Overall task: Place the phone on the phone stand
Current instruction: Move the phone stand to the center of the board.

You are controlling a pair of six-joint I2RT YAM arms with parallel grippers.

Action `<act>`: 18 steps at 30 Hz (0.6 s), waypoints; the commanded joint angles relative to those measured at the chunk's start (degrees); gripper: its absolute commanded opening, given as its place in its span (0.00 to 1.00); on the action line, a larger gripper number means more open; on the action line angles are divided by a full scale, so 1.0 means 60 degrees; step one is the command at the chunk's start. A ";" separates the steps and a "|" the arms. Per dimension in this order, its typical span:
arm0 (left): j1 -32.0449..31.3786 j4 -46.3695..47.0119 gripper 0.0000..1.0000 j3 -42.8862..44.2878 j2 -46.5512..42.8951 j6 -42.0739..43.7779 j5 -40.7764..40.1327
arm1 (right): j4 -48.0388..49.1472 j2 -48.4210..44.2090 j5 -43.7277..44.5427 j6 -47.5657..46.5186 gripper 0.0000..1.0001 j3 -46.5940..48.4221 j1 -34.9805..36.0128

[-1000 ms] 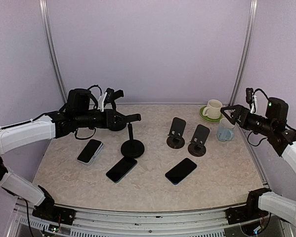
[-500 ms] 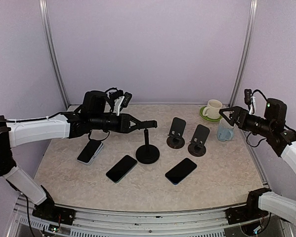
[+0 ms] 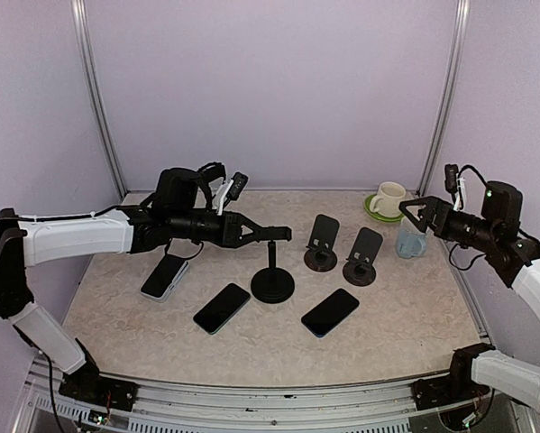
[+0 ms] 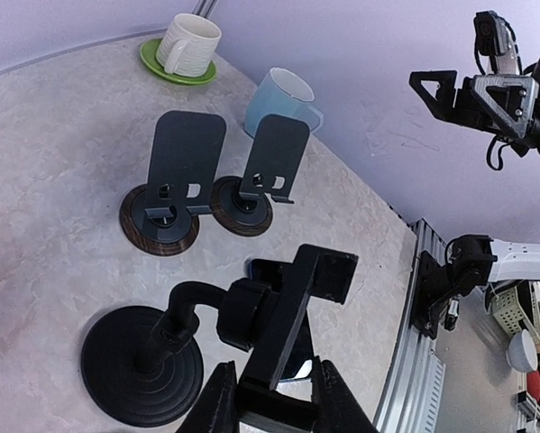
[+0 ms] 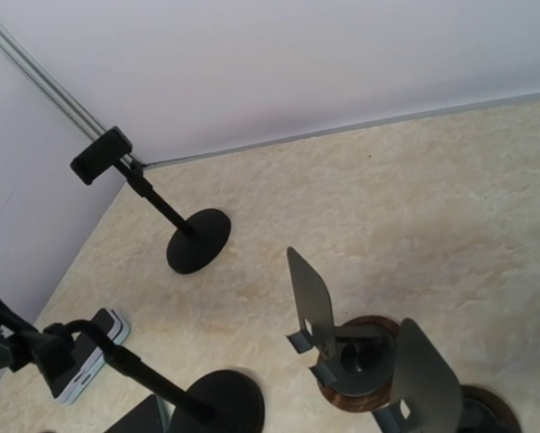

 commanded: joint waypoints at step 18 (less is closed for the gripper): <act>-0.0100 0.0811 0.90 -0.0376 -0.1468 0.0087 -0.0970 | -0.0041 -0.0099 0.0066 -0.0178 1.00 -0.0209 0.0119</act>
